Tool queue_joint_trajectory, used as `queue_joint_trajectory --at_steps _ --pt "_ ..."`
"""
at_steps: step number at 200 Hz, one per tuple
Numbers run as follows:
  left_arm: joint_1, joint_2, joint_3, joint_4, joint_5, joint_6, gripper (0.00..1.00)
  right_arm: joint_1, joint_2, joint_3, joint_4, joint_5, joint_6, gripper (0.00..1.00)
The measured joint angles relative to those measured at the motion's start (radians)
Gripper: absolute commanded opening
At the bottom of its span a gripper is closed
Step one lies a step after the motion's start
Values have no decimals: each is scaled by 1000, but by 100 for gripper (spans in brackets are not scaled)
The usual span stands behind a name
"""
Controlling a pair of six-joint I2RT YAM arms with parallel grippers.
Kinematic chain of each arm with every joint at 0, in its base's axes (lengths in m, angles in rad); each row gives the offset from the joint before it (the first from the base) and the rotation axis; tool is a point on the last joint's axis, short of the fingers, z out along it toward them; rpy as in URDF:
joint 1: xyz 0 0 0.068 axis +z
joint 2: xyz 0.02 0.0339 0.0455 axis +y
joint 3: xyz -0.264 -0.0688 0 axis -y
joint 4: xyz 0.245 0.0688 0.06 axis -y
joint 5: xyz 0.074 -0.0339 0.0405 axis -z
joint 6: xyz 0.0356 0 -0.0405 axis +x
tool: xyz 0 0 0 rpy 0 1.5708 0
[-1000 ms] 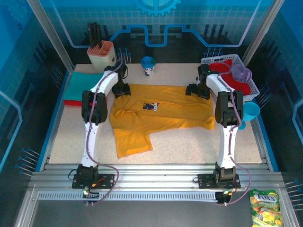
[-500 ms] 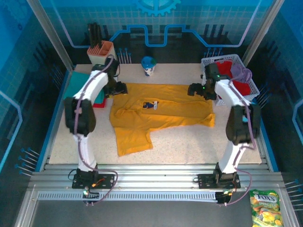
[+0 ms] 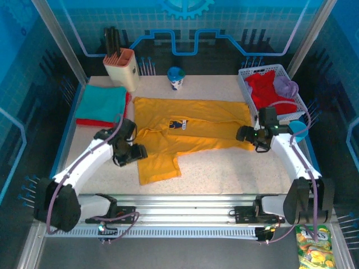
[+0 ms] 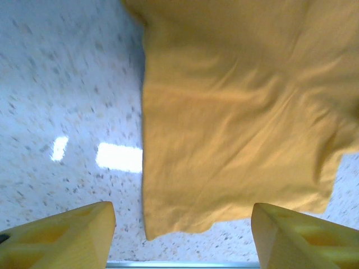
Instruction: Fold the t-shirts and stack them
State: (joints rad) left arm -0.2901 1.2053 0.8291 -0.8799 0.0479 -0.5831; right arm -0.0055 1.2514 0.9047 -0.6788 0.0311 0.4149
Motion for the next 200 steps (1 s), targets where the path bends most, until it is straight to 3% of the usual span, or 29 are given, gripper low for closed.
queue_joint_trajectory --at_steps 17,84,164,200 --pt "-41 -55 -67 13 2 -54 59 -23 -22 -23 13 15 10 83" --pt "-153 -123 -245 88 3 -250 49 -88 -30 -90 56 11 26 82" --pt "-183 -117 -367 258 18 -407 39 -102 15 -89 125 -14 41 79" --pt "-186 -111 -375 254 4 -436 20 -103 50 -89 156 -14 46 78"
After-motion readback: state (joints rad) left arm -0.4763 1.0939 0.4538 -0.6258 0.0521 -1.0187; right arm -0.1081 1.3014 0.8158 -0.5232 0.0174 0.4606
